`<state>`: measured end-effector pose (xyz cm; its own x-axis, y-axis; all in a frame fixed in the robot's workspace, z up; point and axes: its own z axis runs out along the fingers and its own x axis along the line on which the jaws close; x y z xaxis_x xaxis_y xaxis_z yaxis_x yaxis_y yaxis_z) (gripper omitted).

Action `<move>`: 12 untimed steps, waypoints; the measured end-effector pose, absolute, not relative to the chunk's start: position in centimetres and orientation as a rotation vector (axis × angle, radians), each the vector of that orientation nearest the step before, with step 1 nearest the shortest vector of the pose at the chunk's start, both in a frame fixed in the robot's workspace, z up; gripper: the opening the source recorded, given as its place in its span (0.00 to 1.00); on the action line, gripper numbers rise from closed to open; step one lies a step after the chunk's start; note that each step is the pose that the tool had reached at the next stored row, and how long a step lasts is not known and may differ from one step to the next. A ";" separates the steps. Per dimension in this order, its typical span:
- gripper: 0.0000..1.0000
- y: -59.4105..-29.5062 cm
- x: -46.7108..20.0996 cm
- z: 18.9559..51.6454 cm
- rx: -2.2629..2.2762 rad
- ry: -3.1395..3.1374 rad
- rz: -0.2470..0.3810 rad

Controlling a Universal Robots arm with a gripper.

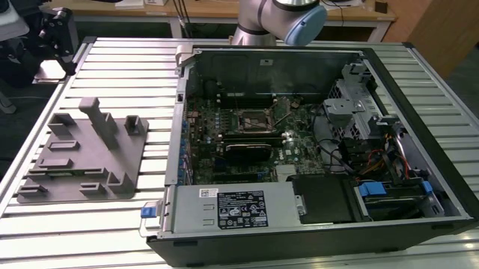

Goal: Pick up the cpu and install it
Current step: 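Pick up the cpu and move it towards the insertion slot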

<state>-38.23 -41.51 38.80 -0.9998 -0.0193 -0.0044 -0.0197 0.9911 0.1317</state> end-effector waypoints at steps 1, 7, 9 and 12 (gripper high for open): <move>0.55 -41.5 -38.2 38.8 -0.031 3.132 0.207; 0.55 -41.5 -37.7 38.8 -0.031 3.133 0.207; 0.55 -41.5 -37.5 38.8 -0.031 3.133 0.207; 0.55 -41.5 -37.2 38.8 -0.030 3.134 0.207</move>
